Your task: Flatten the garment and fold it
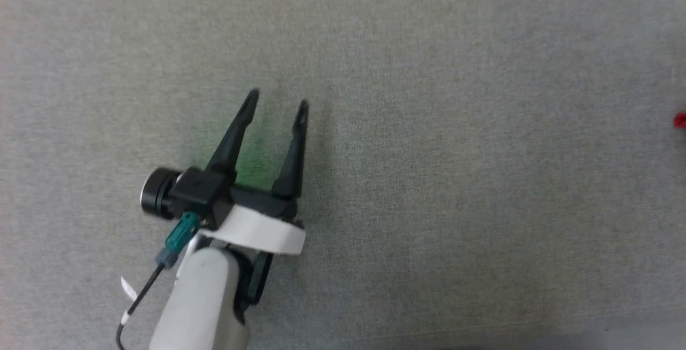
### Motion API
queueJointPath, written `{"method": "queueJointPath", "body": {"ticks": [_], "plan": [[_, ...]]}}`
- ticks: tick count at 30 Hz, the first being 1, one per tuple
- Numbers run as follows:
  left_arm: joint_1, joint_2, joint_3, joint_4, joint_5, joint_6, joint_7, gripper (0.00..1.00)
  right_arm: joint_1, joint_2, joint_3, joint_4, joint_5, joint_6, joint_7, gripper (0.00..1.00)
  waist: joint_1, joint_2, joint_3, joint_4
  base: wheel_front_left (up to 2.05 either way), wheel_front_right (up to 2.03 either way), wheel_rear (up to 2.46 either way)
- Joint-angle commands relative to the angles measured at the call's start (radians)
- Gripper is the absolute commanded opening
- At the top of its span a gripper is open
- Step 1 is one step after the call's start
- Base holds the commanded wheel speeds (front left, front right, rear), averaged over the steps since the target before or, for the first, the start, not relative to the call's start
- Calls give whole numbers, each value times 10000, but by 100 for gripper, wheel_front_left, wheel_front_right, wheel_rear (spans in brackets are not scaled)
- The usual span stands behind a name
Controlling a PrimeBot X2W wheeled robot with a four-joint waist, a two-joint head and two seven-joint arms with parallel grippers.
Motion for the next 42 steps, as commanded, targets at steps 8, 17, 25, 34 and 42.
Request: {"method": "queueJointPath", "body": {"ticks": [8,17,25,34,42], "plan": [[1147,0,674,24,-331,293,-47,100,-422,938,-158,-1443,213,-23,-353,100,1,0,-3134,-322,0,0,0],[2042,-3,1445,156,-460,671,-47,100,876,3150,-1609,-3871,326,-23,-1674,100,1,0,-4301,-119,0,0,0],[2548,-4,1661,226,-298,928,-47,100,3373,5819,-2617,-6286,40,-23,-2072,100,1,0,-4711,210,0,0,0],[3008,-5,1627,448,-25,1166,-47,100,5713,7448,-2520,-6723,-126,-23,-2888,100,1,0,-4915,474,0,0,0],[3361,-6,1486,731,-18,1327,-47,100,6644,7671,-2255,-6101,-214,-23,-3498,100,1,0,-5062,661,0,0,0]]}}
